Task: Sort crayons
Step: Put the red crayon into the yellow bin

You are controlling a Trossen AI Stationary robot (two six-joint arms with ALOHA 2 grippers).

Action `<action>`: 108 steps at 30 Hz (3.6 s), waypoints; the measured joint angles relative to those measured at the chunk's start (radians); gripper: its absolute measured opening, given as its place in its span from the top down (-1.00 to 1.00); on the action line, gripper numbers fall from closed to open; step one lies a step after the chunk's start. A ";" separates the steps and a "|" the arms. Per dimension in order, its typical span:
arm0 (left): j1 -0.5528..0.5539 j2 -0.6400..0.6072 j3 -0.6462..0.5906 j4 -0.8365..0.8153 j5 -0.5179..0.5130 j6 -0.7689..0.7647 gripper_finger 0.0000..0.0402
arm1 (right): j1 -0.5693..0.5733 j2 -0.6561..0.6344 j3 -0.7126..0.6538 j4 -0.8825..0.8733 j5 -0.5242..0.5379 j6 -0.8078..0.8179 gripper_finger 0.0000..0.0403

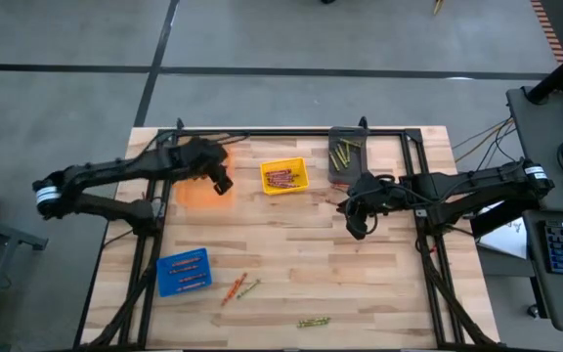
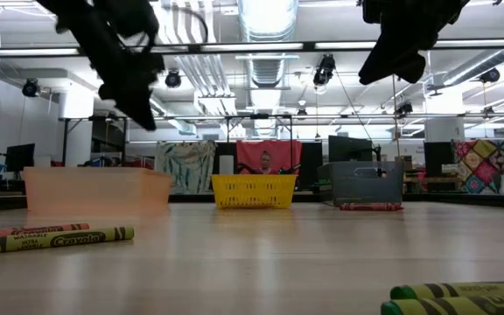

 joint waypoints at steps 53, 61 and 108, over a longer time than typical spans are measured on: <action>-0.449 -0.200 -0.202 0.513 -0.194 -0.127 0.58 | -0.213 0.514 0.119 -0.228 -0.016 -0.558 0.50; -0.449 -0.200 -0.202 0.513 -0.194 -0.127 0.58 | -0.241 0.584 0.106 -0.152 -0.015 -0.551 0.49; -0.537 -0.065 -0.212 0.918 -0.197 0.031 0.58 | -0.264 0.533 0.179 0.015 -0.309 -0.597 0.96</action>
